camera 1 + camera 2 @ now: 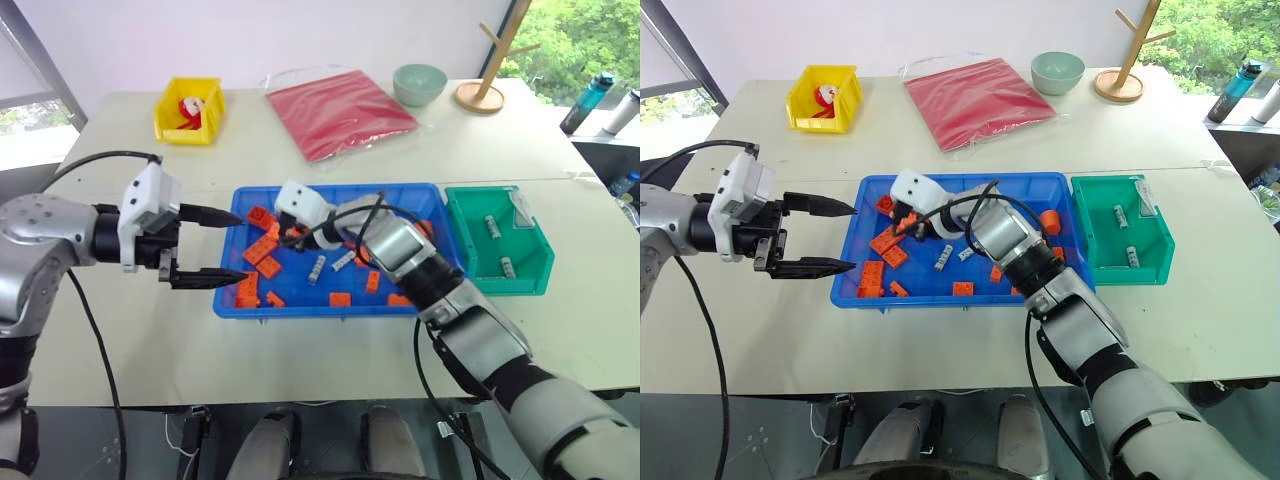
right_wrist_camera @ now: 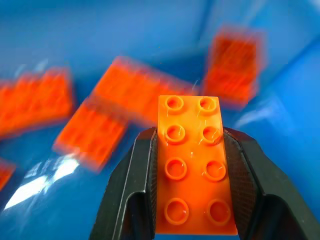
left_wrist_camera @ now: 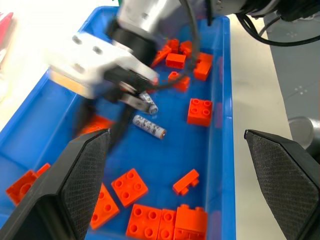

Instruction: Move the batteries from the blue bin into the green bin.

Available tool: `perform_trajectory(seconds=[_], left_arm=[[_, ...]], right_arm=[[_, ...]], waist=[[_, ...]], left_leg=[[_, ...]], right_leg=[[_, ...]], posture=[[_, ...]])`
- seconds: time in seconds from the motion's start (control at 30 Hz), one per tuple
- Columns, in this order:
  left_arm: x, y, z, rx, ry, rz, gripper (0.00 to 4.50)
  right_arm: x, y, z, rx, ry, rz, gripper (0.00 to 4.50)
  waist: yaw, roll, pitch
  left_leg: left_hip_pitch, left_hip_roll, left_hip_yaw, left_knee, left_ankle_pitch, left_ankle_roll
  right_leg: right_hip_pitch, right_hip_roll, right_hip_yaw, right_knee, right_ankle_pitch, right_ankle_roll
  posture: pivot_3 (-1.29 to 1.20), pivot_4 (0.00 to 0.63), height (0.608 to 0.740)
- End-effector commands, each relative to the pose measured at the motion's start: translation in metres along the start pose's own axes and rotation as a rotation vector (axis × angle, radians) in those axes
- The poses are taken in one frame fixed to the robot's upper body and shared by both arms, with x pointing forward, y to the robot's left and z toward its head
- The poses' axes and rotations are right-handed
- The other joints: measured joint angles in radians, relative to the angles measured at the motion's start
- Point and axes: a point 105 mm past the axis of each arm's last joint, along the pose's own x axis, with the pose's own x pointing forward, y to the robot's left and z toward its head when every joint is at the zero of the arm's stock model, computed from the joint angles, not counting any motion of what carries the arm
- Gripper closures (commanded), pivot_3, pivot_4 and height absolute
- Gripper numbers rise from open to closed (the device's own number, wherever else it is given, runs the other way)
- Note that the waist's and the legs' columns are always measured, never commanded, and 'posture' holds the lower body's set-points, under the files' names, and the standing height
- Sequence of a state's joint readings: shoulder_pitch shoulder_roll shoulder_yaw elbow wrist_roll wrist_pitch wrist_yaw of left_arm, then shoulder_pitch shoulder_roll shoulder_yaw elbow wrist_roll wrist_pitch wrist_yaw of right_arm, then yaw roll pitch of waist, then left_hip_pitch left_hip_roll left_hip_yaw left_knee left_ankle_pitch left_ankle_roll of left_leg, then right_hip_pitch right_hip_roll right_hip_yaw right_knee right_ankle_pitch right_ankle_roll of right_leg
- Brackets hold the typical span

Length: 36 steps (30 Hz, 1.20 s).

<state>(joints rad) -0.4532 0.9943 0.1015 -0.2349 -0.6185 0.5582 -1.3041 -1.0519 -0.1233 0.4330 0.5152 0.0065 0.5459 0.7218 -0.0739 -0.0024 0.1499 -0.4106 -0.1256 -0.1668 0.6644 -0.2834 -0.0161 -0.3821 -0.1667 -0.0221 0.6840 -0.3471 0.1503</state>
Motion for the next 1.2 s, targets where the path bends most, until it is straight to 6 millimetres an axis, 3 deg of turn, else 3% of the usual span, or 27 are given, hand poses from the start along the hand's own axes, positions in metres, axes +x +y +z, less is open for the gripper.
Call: perform_trajectory(seconds=[0.03, 0.13, 0.33, 0.5, 1.2], left_arm=[[0.001, 0.001, 0.007, 0.047, -0.013, 0.009, 0.00], [0.004, 0.000, 0.010, 0.033, -0.035, -0.002, 0.00], [0.013, -0.001, 0.012, 0.038, -0.059, -0.027, 0.00], [0.015, -0.003, 0.011, 0.037, -0.058, -0.046, 0.00], [0.023, 0.001, 0.011, 0.053, -0.054, -0.083, 0.00]], right_arm=[[0.003, -0.007, 0.014, -0.008, -0.047, -0.021, 1.40], [0.000, -0.009, 0.017, 0.000, -0.053, 0.002, 0.09], [-0.035, -0.014, 0.012, -0.005, -0.034, 0.074, 0.09], [-0.072, 0.005, -0.019, 0.049, 0.056, 0.135, 0.03], [-0.067, 0.036, -0.054, 0.134, 0.164, 0.141, 0.03]], waist=[[-0.002, 0.000, 0.000], [-0.001, 0.000, 0.000], [0.002, 0.000, 0.000], [0.004, 0.000, 0.000], [0.004, 0.000, 0.000]], left_leg=[[0.000, 0.000, 0.000, 0.000, 0.000, 0.000], [0.000, 0.000, 0.000, 0.000, 0.000, 0.000], [-0.001, -0.001, -0.001, 0.001, 0.000, 0.000], [-0.001, -0.001, -0.001, 0.001, 0.000, 0.000], [-0.007, -0.001, 0.002, 0.002, 0.000, 0.000]], right_leg=[[0.000, 0.000, 0.000, 0.000, 0.000, 0.000], [0.000, 0.000, 0.000, 0.001, 0.000, 0.000], [0.000, 0.000, 0.000, 0.001, 0.000, 0.000], [0.000, 0.000, 0.000, 0.001, 0.000, 0.000], [-0.008, 0.000, 0.006, 0.002, 0.000, 0.000]], posture=[[0.00, 0.150, 0.717], [0.00, 0.150, 0.717], [0.00, 0.150, 0.717], [0.00, 0.150, 0.717], [0.00, 0.150, 0.717]])
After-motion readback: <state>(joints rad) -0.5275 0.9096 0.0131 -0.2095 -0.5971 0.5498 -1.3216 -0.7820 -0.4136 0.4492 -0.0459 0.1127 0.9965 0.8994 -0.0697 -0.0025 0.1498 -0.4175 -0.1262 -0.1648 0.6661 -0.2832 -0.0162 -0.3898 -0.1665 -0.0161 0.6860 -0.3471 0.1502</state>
